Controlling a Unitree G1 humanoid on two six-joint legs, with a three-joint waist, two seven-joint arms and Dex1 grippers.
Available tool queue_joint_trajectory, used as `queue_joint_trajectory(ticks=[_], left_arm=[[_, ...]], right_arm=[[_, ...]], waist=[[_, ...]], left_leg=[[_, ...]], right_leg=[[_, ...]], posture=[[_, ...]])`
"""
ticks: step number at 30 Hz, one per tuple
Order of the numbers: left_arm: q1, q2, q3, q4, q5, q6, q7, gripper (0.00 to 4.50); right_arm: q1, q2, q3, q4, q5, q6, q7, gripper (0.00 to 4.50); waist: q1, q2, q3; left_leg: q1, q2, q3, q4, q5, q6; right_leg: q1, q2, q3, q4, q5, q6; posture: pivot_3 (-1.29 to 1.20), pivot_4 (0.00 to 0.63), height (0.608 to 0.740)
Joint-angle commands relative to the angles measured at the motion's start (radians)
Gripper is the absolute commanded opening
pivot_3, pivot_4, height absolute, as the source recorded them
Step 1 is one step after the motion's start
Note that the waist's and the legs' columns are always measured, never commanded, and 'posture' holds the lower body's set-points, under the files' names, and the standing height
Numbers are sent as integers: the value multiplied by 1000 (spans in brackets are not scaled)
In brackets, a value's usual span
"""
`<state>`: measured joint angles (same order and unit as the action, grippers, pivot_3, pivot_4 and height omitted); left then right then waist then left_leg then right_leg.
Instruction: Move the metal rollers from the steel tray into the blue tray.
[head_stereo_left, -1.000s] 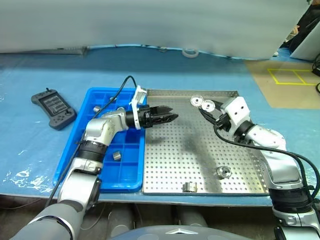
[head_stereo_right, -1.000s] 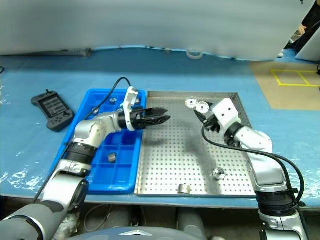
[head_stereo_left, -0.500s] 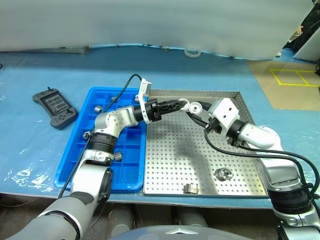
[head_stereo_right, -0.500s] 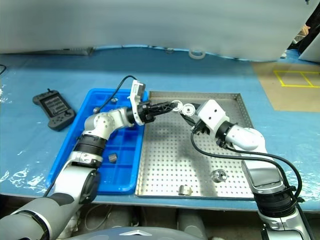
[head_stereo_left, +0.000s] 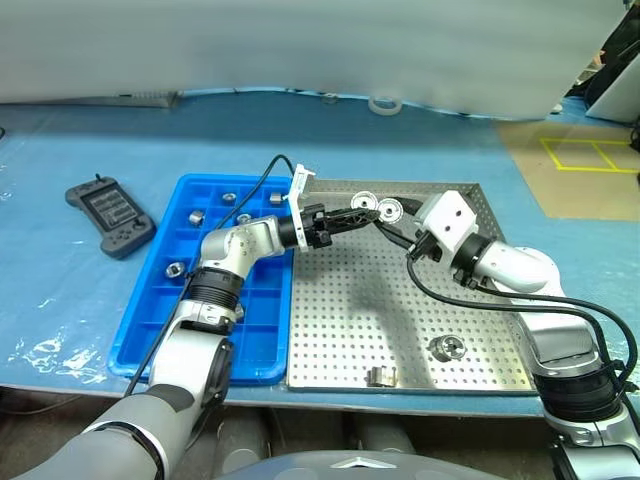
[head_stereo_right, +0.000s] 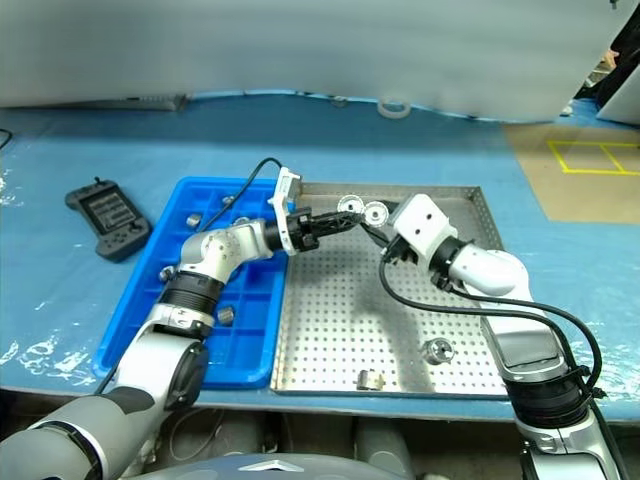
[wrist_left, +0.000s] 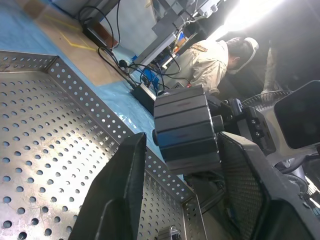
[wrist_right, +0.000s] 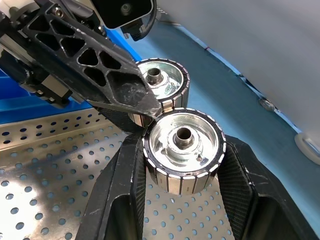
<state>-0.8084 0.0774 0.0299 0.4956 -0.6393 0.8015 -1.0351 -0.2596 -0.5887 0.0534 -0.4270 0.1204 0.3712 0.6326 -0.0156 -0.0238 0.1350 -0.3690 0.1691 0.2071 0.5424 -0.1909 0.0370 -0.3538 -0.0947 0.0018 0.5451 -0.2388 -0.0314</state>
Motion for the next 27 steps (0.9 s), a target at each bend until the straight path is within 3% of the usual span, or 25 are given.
queue_joint_trajectory(ticks=[1,27], left_arm=[[-8,-7,-8,-22,21,-44,4,1512],[-56,-11,77,46,6,-84,83,1345]], right_arm=[[-23,1,-12,-26,-6,-15,-11,1635],[55,-30,-7,26,-20,-10,7,1635]], waist=[[0,0,0],[2,0,0]], left_leg=[[0,0,0,0,0,0],[0,0,0,0,0,0]], right_leg=[[0,0,0,0,0,0],[0,0,0,0,0,0]], posture=[[-309,150,740],[-271,150,740]])
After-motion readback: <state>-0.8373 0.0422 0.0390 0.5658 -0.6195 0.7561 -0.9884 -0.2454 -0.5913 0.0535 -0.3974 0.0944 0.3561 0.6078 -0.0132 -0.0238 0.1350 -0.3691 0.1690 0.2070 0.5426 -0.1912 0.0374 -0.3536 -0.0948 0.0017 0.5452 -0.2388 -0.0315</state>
